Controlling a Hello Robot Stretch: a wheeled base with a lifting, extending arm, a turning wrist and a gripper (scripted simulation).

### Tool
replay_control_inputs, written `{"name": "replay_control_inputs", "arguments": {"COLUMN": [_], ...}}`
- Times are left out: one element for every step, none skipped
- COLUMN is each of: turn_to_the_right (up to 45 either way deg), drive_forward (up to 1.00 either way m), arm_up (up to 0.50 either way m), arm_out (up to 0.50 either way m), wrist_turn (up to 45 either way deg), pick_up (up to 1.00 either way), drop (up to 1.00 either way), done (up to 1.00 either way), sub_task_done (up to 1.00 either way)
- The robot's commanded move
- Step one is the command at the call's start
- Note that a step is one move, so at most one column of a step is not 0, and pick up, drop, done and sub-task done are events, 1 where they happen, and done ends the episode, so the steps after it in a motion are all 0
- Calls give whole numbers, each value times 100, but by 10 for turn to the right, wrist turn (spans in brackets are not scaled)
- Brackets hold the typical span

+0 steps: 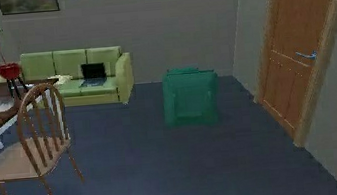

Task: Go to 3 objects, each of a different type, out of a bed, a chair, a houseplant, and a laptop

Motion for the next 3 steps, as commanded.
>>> {"name": "replay_control_inputs", "arguments": {"turn_to_the_right": [-180,0,-330], "drive_forward": [0,60,0], "arm_up": [0,0,0], "arm_out": [0,0,0], "wrist_turn": [0,0,0], "pick_up": [0,0,0], "drop": [0,0,0], "done": [0,0,0], "sub_task_done": [0,0,0]}}
